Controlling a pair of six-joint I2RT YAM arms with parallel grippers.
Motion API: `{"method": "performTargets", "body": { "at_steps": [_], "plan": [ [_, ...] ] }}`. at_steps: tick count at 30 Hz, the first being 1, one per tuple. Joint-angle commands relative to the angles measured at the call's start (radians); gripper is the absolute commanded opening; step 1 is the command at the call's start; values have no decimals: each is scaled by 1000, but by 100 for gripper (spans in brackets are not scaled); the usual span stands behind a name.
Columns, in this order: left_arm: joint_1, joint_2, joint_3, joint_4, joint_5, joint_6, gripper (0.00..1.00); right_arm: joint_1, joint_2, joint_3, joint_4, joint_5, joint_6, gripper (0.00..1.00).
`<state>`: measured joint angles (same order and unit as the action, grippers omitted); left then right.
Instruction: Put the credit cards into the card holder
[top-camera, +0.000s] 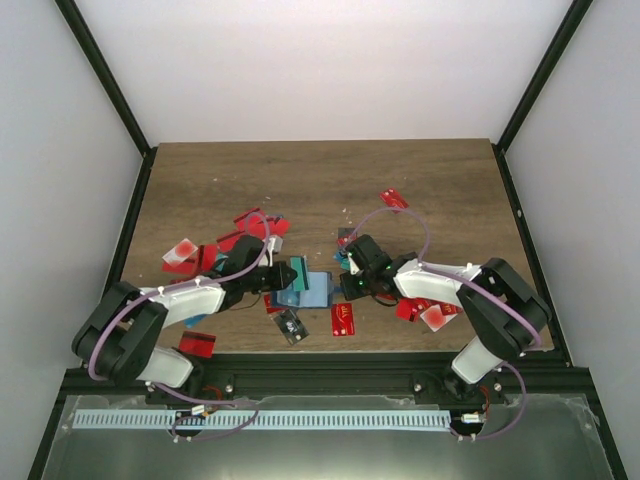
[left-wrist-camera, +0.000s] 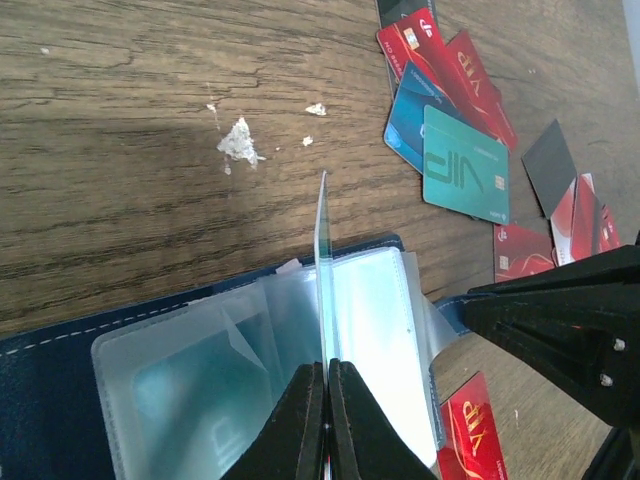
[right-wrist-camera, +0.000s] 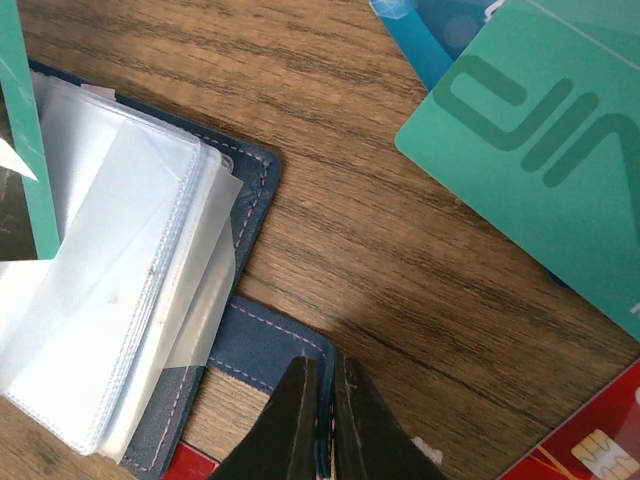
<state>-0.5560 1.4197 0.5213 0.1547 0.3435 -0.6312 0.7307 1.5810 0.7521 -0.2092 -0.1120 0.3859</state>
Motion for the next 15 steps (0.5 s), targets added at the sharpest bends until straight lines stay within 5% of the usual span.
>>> {"method": "performTargets", "body": {
  "at_steps": [1, 15],
  "plan": [
    [-7, 24, -21, 45, 48, -3, 4, 7, 24, -4, -1, -6, 16, 1],
    [-44, 28, -76, 103, 97, -90, 4, 7, 69, 2, 1, -8, 48, 1]
  ]
}}
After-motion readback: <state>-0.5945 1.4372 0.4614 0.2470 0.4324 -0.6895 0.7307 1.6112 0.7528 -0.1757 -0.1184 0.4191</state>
